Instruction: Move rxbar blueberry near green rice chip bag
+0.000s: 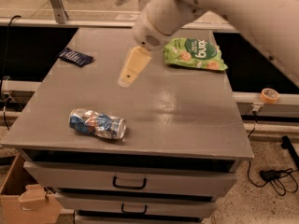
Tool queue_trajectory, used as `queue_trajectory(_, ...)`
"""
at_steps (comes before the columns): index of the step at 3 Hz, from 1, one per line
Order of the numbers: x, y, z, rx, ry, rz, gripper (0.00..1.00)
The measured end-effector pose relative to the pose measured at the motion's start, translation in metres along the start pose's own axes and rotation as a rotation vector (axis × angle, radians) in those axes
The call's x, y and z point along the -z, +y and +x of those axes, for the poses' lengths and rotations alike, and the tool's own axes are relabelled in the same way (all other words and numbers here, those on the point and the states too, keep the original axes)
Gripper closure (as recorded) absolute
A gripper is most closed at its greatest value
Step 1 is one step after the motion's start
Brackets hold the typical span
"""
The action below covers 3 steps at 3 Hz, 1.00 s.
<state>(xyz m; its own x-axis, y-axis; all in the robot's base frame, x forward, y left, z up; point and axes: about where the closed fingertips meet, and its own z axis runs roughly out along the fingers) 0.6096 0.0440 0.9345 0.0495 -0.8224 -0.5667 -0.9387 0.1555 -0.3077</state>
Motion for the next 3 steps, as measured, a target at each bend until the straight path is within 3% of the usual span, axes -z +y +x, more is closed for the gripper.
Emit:
queue_trajectory(1, -0.065, -0.019, -0.047, -0.019, -0.089, -0.016, 0.0)
queue_trajectory(3, -0.075, -0.023, -0.057, -0.019, -0.115, -0.012, 0.0)
